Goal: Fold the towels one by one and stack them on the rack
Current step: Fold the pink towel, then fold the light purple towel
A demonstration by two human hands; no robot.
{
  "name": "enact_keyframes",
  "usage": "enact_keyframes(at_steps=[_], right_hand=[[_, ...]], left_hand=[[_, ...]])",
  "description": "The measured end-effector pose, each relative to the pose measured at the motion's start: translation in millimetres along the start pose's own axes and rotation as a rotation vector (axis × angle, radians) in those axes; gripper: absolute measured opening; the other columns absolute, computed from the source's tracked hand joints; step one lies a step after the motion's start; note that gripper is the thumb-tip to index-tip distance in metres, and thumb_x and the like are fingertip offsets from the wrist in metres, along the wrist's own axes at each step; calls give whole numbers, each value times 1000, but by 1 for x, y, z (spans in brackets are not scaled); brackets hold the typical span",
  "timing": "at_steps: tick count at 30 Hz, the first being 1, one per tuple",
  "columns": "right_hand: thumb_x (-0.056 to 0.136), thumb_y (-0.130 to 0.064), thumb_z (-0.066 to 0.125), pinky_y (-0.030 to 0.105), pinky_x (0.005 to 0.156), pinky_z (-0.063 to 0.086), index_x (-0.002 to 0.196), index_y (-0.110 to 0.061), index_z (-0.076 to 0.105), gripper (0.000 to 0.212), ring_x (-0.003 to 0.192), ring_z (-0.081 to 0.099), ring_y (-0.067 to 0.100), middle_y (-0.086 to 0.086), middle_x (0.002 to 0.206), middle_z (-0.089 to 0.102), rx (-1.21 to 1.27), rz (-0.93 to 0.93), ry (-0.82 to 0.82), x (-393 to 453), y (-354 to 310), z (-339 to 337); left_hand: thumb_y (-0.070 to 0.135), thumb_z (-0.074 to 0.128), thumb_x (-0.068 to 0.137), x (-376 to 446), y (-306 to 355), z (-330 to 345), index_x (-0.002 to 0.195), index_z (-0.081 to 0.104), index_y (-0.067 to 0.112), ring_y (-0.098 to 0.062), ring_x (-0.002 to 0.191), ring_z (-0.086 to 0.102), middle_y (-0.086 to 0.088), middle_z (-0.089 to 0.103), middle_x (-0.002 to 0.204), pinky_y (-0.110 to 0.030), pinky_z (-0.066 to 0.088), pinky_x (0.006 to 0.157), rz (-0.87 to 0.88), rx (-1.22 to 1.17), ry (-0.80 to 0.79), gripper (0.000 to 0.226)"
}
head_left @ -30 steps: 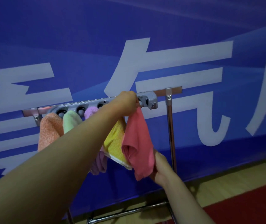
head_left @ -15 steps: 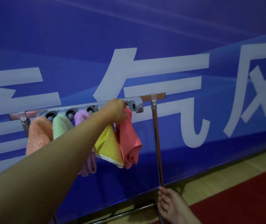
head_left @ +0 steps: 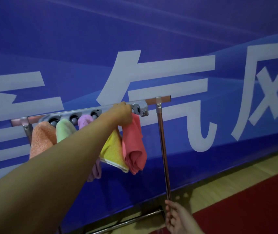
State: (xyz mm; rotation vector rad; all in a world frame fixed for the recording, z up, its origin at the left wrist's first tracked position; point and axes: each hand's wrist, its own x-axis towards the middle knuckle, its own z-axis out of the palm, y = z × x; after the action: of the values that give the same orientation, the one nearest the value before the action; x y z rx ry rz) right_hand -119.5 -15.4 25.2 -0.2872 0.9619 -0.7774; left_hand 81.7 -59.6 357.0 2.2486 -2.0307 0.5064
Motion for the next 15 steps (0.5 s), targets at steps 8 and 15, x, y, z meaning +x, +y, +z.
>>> enact_keyframes(at_steps=[8,15], right_hand=[[88,-12,75,27,51,42,100,-2,71,15,63,49,23,13,78,61,-12,-51,9,15,10,-6],[94,-15,70,25,48,44,102,-5,75,14,61,51,21,12,75,64,-27,-54,-11,24,16,-10]], left_hand=[[28,45,103,-19,5,21,141,44,8,-40,133,39,-18,41,142,-56,42,106,-21,-101,125,43],[25,46,102,-30,15,14,131,52,10,-38,128,39,-15,44,137,-54,41,100,51,-21,207,34]])
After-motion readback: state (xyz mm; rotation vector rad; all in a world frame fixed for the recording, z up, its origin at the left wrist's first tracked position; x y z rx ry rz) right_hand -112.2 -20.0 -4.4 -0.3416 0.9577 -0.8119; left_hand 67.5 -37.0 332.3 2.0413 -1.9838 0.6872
